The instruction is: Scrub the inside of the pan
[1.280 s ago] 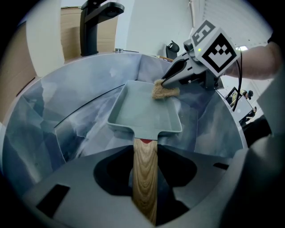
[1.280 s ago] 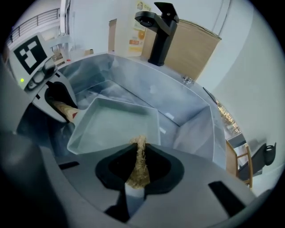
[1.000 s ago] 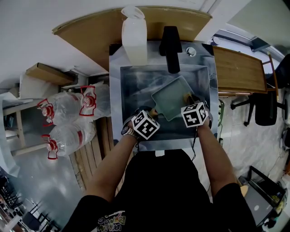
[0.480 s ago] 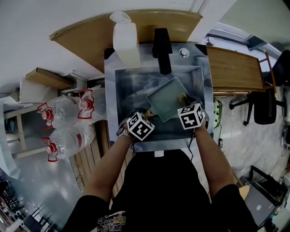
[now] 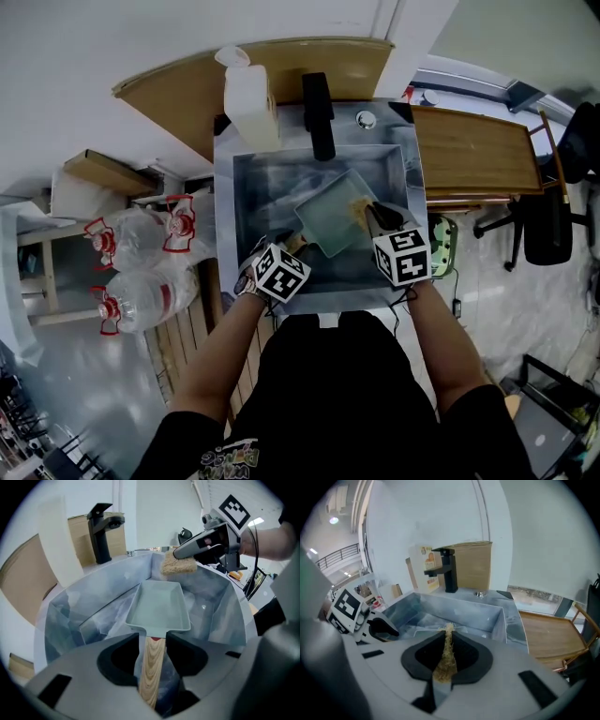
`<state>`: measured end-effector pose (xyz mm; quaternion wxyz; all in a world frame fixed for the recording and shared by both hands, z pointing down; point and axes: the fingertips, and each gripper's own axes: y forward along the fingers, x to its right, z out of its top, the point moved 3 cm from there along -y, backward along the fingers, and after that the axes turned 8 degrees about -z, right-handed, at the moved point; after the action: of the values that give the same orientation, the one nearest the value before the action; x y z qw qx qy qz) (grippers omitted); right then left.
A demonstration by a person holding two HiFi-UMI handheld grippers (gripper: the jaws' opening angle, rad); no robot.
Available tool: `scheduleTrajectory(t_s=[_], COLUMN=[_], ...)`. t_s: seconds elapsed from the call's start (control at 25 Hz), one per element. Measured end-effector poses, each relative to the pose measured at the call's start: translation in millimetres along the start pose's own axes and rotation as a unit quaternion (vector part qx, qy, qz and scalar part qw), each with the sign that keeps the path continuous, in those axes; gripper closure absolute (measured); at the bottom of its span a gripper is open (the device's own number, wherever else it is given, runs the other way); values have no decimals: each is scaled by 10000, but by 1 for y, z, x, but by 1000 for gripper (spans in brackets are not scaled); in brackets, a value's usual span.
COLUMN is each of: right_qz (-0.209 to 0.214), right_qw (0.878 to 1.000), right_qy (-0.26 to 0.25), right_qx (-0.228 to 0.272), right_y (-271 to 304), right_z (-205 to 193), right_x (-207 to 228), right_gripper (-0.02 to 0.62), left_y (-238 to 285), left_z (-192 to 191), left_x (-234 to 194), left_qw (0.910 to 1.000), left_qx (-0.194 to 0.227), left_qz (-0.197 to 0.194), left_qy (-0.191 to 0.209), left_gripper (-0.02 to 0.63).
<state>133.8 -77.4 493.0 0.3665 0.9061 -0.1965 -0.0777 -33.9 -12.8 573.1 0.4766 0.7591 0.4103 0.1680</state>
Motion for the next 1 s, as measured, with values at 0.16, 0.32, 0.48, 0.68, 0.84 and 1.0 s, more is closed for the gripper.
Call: scheduleTrajectory(t_s=[0.16,0.32,0.48,0.68,0.84,1.0], right_qz=[222,465,652,886,1077,1316], right_qw=[9989,9960,9920,9854,9785,9720], right_qy=[89,141,-16,-298,-569,-669], right_qx=[392,748,1080,1423,1665,1826], right_y=[-21,-46,-74,-112,-140,-162], right_z=[15,26,36,44,47,44], right_x=[2,4,4,1,0,-3], right_gripper=[545,546,545,546,546,546], left_y=[-23,-59,-97,-139,-162,-175], left_z=[22,54,80,93,95,87], left_x=[7,21,43,71,93,118], left_qw=[9985,9889,9735,9554,9418,9351], left_qx=[475,1366,2166,2762,3062,3175], left_qz=[264,452,589,912,1220,1318], left_qy=[-114,-373,-431,-500,-661,-866], left_gripper=[420,440,488,559,597,597])
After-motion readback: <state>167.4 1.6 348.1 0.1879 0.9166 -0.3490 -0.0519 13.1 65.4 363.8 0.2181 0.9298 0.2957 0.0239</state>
